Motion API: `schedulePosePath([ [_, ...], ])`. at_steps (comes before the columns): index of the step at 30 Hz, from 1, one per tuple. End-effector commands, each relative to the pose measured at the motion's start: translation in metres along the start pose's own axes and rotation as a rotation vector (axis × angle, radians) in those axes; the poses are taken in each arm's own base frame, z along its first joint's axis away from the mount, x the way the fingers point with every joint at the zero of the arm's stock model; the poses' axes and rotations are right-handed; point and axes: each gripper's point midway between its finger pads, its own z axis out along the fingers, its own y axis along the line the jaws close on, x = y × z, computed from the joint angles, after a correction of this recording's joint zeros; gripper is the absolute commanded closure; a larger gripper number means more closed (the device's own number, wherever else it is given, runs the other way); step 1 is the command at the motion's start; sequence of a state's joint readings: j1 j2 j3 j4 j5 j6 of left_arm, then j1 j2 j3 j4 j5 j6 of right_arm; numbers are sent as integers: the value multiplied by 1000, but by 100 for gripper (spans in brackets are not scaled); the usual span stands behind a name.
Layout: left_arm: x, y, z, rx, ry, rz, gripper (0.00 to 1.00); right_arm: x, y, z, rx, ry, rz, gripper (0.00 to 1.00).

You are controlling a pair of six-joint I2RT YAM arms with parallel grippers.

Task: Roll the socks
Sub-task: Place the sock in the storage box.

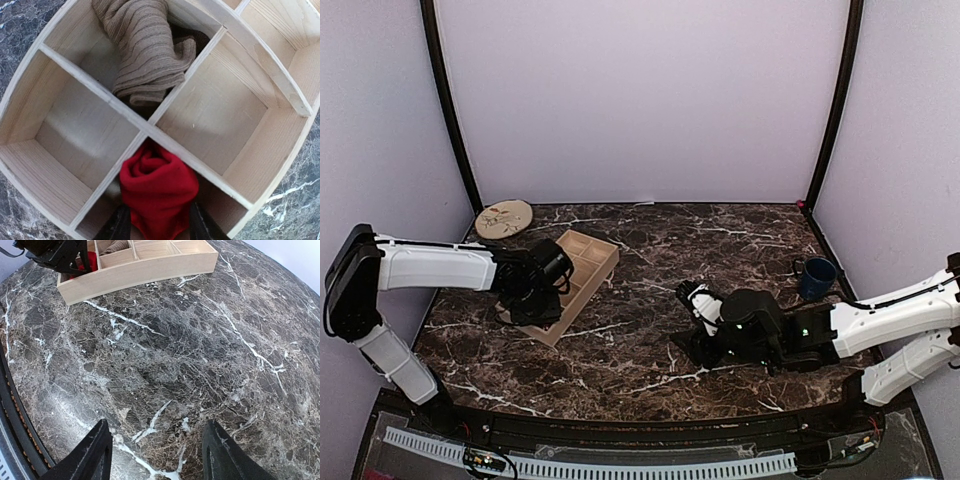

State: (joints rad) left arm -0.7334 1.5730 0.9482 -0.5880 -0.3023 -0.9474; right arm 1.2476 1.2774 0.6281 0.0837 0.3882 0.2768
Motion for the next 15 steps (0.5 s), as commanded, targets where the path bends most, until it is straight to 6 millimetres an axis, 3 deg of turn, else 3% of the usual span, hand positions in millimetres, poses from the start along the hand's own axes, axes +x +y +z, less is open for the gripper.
schedulePosePath([
  [1,-7,-2,-23,19,-7,-11,57,-21,4,2,-19,-57,6,43],
  [11,-36,-17,-57,73,-78,-34,54,-22,2,3,-20,-61,-3,42],
  [15,-53,-9,-79,82,-170,-71,54,-20,-5,4,-5,-57,4,43],
])
